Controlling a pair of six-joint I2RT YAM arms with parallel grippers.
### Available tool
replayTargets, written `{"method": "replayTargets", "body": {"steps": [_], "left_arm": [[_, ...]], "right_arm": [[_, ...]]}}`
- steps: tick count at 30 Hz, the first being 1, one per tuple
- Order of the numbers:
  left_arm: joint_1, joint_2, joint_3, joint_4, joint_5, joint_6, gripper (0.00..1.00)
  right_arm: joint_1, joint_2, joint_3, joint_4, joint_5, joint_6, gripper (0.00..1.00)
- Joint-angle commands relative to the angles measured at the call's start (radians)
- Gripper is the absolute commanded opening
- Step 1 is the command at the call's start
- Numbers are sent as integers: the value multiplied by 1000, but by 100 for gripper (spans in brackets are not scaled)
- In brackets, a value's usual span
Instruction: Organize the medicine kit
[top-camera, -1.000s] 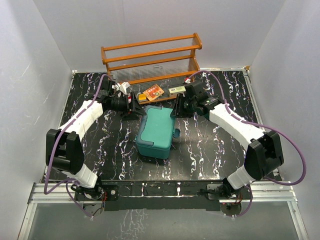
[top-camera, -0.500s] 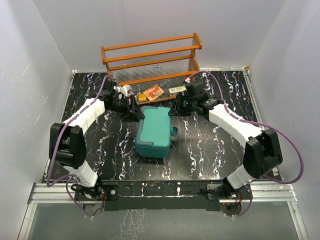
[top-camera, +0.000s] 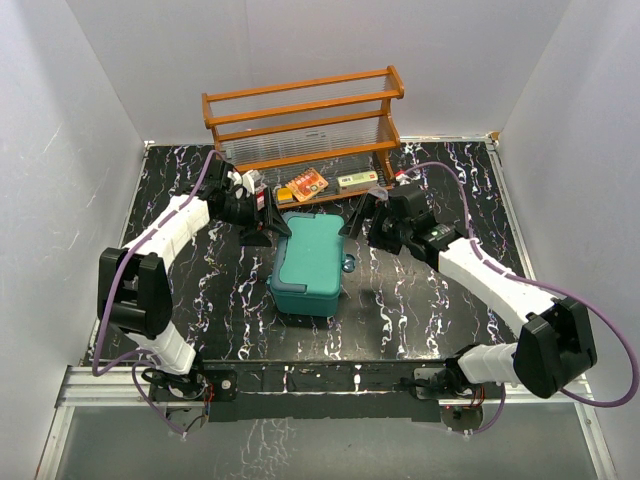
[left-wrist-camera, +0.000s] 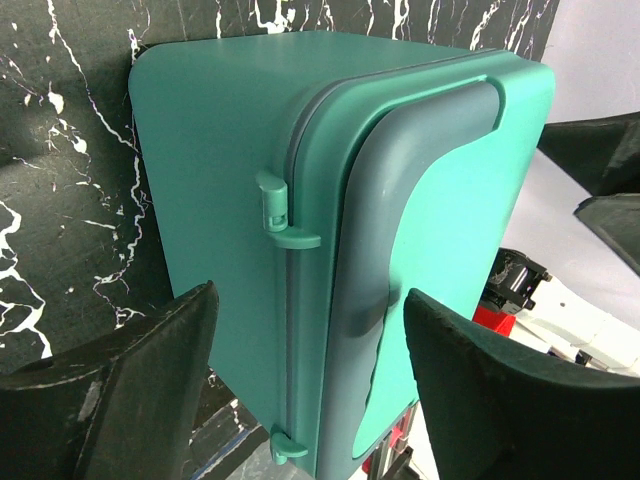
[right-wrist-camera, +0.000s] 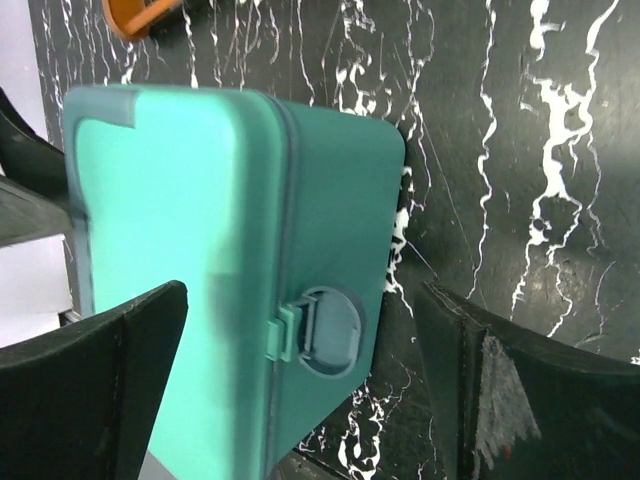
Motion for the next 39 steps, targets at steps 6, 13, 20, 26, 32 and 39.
{"method": "replayTargets", "body": {"steps": [6,13,20,26,32,39], "left_arm": [[-5,-104,-79,66,48,-72,83],[-5,-94,-99,64,65,-78,85],[-13,-81,-112,63,80,-84,85],[-22,-72,-107,57,61,-86,83],[-24,-70,-104,49,43,-83,82],[-24,-59,-96,40,32,-76,81]], "right_arm": [[-3,-74,-200,345,-124,76,98],[-3,-63,-333,572,-201,199,98],[-3,-34,-362,650,-259,224,98],[-3,-38,-362,662,-277,226,93],[-3,-58,-352,629,-256,219,74],[-3,-49,-287,505,-235,192,64]]}}
